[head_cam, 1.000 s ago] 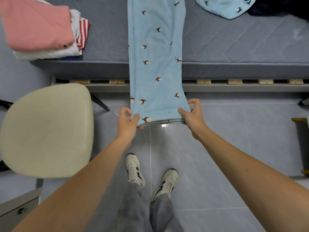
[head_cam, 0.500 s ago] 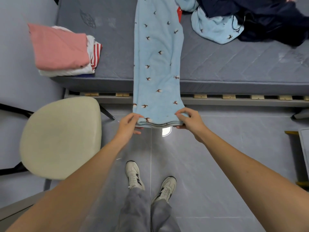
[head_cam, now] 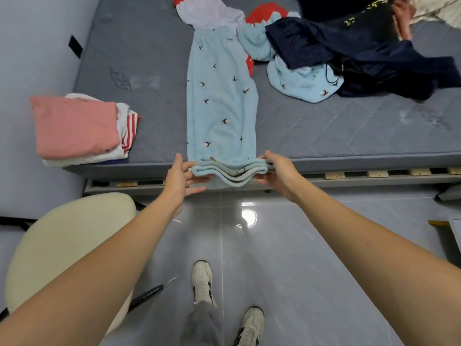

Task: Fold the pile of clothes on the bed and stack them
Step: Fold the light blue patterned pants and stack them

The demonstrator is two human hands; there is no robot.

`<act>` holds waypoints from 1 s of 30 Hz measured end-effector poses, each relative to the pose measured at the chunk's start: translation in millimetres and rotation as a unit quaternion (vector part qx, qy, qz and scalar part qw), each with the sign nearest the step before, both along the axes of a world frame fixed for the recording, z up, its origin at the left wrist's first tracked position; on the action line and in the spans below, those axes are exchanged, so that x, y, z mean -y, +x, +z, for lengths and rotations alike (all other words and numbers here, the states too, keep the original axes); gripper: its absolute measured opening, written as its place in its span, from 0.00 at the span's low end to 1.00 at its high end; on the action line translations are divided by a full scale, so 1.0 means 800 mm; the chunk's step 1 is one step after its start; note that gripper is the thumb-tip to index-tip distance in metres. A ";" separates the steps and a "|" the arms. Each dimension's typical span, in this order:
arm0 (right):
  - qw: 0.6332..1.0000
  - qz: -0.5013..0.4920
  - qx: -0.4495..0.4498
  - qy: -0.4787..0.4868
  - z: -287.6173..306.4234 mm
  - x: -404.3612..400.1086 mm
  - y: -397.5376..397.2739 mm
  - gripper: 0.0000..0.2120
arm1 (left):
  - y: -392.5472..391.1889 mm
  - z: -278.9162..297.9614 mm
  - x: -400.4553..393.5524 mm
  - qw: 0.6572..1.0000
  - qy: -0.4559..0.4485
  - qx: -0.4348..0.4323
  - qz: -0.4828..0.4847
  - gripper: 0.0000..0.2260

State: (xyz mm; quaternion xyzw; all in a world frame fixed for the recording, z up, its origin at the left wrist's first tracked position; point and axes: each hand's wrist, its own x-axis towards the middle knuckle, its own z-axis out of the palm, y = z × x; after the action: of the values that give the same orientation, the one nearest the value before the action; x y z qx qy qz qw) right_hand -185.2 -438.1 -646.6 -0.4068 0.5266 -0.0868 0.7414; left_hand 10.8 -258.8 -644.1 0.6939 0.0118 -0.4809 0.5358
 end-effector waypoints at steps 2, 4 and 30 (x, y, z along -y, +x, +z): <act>1.000 -0.005 -0.003 0.001 -0.005 0.026 0.023 0.17 | 0.024 -0.004 0.028 1.000 -0.013 -0.008 0.002 0.32; 1.000 -0.012 -0.004 0.000 -0.013 0.056 0.052 0.17 | 0.053 -0.012 0.060 1.000 -0.027 -0.007 -0.001 0.32; 0.995 0.035 -0.050 -0.078 -0.103 0.487 0.475 0.04 | 0.458 -0.102 0.486 0.997 -0.047 -0.066 -0.014 0.38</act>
State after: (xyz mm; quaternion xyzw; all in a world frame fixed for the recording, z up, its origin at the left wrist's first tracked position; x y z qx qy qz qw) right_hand 194.9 -827.7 -729.0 -0.4855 0.5399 -0.0816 0.6827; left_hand 377.6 -647.7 -725.5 0.6348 0.0154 -0.5334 0.5588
